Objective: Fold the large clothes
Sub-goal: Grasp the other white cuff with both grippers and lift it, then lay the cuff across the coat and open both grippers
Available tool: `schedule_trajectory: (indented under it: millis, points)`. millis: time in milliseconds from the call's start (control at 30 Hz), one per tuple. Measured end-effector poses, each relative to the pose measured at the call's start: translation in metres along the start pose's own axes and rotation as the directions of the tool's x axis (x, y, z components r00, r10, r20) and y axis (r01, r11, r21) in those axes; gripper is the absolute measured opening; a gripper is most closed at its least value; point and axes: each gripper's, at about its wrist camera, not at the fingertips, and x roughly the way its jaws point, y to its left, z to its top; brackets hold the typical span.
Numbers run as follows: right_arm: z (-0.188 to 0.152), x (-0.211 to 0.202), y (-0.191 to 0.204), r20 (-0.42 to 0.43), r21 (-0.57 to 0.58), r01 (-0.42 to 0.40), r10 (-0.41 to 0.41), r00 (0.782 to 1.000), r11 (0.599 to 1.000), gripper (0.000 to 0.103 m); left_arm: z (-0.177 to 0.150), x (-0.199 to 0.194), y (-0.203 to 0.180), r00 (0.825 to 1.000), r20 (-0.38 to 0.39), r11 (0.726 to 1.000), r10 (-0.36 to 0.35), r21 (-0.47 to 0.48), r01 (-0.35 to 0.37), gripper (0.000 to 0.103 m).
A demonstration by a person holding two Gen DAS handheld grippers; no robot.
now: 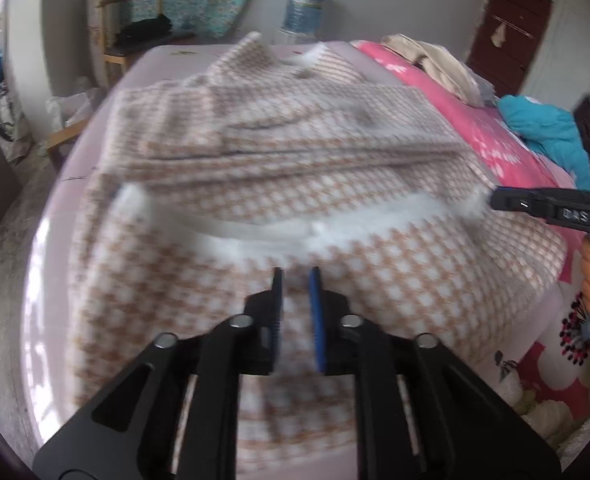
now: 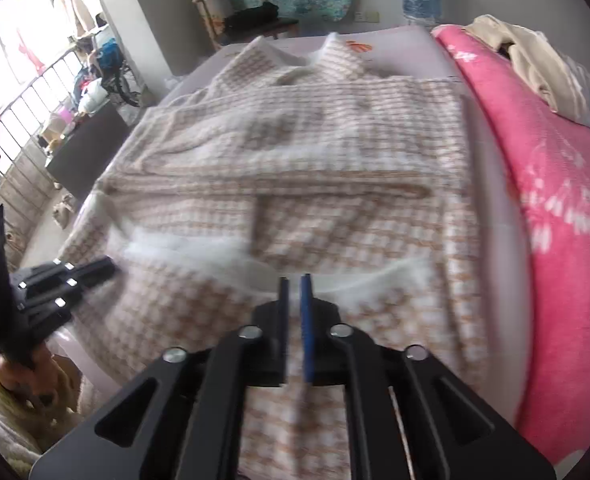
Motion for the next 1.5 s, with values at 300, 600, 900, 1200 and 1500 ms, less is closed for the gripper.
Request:
schedule_trajectory:
  millis: [300, 600, 900, 1200, 1500]
  points:
    - [0.004, 0.023, -0.044, -0.048, -0.024, 0.104, -0.105, 0.993, 0.994, 0.04, 0.017, -0.003, 0.061, 0.988, -0.003, 0.985, 0.153, -0.075, -0.153, 0.046]
    - [0.0, 0.041, -0.062, -0.133, 0.062, -0.044, 0.052, 0.99, 0.997, 0.045, 0.015, -0.009, 0.076, 0.992, 0.008, 0.983, 0.127, -0.134, -0.124, 0.055]
    - [-0.011, 0.035, -0.051, -0.128, 0.009, -0.015, 0.016, 0.992, 1.0, 0.044, 0.02, 0.005, 0.071, 0.992, -0.002, 0.987, 0.128, -0.099, -0.128, 0.038]
    - [-0.001, -0.001, -0.029, 0.041, -0.036, 0.091, -0.089, 0.995, 0.995, 0.009, 0.031, -0.012, 0.053, 0.97, 0.092, 0.974, 0.227, -0.033, -0.225, 0.009]
    - [0.046, -0.016, -0.036, 0.204, -0.02, 0.141, -0.134, 0.97, 0.99, 0.009, 0.074, -0.027, 0.055, 0.934, 0.24, 0.964, 0.263, -0.039, -0.262, 0.009]
